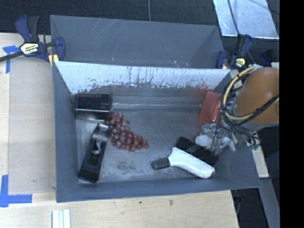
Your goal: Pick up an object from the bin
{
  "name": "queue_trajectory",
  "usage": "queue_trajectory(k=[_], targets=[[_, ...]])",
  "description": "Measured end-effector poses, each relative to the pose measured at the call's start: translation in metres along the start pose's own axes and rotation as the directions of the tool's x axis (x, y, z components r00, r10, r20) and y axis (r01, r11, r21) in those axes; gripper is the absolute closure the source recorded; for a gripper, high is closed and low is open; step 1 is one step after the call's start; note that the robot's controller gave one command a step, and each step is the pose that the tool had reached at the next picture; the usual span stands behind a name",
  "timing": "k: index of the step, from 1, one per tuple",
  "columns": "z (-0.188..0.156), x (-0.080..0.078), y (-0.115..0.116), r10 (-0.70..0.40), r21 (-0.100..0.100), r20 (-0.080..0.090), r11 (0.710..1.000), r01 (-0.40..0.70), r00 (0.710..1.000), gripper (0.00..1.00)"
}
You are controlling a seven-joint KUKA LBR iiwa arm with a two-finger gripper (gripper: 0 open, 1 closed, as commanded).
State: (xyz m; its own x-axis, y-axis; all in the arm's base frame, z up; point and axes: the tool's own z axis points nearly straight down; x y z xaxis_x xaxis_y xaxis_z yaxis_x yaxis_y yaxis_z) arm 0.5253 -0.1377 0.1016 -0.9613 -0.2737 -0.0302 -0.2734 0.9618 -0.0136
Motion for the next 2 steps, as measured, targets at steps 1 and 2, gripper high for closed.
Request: queue_trajectory(k=[1,2], targets=[[0.0000,0.0000,0.0000,-0.001,0.000,0.000,1.000,0.001,1.000,1.00],[0.0000,0.0000,0.0000,-0.001,0.000,0.000,1.000,0.001,1.000,1.00]])
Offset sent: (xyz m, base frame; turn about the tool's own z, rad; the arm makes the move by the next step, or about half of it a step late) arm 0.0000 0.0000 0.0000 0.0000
